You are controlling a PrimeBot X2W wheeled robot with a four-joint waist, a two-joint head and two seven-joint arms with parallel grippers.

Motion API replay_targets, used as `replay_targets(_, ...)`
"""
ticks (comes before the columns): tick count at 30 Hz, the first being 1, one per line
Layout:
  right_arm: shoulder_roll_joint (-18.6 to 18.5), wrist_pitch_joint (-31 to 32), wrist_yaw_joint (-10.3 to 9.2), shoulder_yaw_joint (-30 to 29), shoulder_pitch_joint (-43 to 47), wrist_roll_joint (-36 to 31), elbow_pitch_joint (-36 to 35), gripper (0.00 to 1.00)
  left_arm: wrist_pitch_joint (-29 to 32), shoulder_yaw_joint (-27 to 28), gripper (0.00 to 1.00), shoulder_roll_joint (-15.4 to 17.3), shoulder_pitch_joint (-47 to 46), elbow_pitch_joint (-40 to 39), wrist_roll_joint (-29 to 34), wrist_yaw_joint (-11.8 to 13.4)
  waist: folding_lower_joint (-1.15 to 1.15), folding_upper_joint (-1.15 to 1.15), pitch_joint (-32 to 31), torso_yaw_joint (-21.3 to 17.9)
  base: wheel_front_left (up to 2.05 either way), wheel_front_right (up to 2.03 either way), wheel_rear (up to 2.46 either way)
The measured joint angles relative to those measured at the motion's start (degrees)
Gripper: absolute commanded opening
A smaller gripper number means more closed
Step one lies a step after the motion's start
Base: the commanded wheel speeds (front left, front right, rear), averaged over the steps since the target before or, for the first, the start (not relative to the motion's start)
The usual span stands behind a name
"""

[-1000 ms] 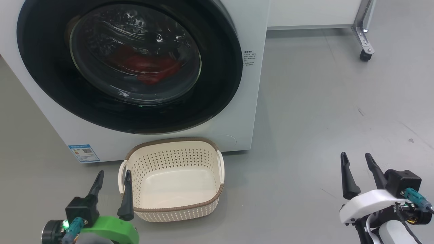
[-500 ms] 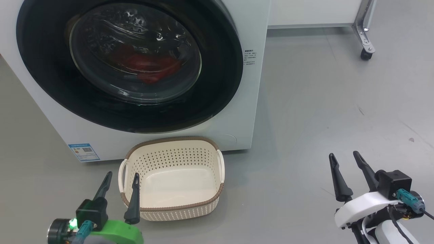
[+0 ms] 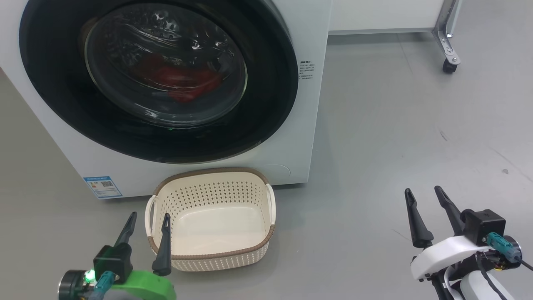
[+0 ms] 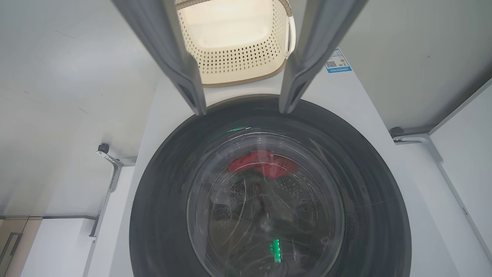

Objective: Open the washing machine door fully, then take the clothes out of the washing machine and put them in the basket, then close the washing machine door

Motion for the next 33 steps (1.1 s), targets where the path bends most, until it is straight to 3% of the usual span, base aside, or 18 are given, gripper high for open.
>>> replay_targets(4, 0.09, -0.01, 0.00, 0.00, 0.00, -0.16, 0.03, 1.00, 0.00, 0.13, 1.00, -0.16, 0.00, 0.32, 0.11, 0.05, 0.00, 0.00, 0.02, -0.01, 0.00, 0.00, 0.00)
replay_targets(5, 0.11, -0.01, 0.00, 0.00, 0.00, -0.16, 0.04, 0.84, 0.00, 0.18, 1.00, -0.19, 0.00, 0.37, 0.16, 0.07, 0.00, 0.00, 0.01, -0.02, 0.00, 0.00, 0.00)
replay_targets(6, 0.18, -0.01, 0.00, -0.08, 0.00, -0.16, 0.03, 0.00, 0.00, 0.21, 1.00, -0.23, 0.00, 0.42, 0.18, 0.07, 0.00, 0.00, 0.00, -0.03, 0.00, 0.00, 0.00)
replay_targets(16, 0.49, -0.44, 0.11, -0.42, -0.01, -0.12, -0.03, 0.00, 0.00, 0.31, 1.00, -0.85, 0.00, 0.71, 0.41, 0.07, 0.00, 0.00, 0.04, -0.04, 0.00, 0.00, 0.00)
replay_targets(25, 0.79, -0.45, 1.69, -1.53, -0.04, 1.71, -0.31, 0.00, 0.00, 0.21, 1.00, -0.94, -0.03, 0.89, 0.98, 0.07, 0.00, 0.00, 0.51, 0.04, 0.00, 0.00, 0.00)
replay_targets(33, 4.49, -0.47, 4.70, -5.81, -0.58, 11.26, -1.30, 0.00, 0.00, 0.21, 1.00, -1.07, -0.85, 0.48, 1.10, 0.07, 0.00, 0.00, 1.95, 0.19, 0.00, 0.00, 0.00)
